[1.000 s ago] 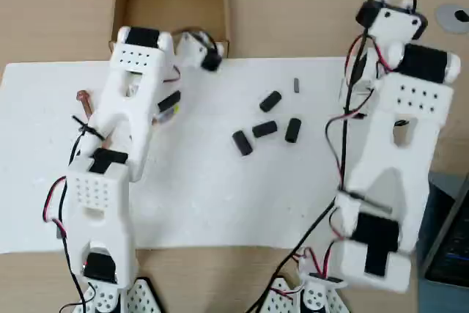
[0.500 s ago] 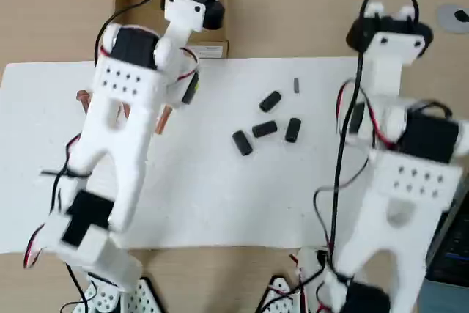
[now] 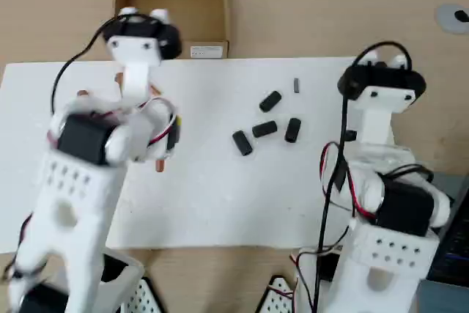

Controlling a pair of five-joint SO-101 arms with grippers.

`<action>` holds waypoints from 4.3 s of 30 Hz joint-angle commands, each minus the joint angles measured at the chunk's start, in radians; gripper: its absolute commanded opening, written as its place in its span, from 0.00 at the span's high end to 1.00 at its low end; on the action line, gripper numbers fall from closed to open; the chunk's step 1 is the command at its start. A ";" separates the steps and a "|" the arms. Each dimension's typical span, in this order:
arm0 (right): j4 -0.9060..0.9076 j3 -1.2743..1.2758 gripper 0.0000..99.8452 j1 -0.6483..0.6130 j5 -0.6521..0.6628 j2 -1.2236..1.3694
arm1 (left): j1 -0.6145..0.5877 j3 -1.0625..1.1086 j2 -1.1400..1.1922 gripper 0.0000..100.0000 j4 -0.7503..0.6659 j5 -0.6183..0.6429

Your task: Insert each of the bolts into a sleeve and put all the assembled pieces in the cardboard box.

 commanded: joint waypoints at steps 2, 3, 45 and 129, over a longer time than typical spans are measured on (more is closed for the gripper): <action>-0.092 0.117 0.99 -0.010 -0.011 -0.110 | -0.051 0.252 -0.266 1.00 -0.186 0.009; -0.110 0.148 0.99 -0.010 -0.011 -0.133 | -0.058 0.310 -0.321 1.00 -0.229 0.009; -0.508 0.791 0.99 -0.969 0.014 -0.739 | 0.052 0.936 -1.214 1.00 -0.664 0.477; -0.543 0.774 0.99 -1.000 0.110 -0.739 | 0.258 1.049 -1.210 0.85 -0.463 0.295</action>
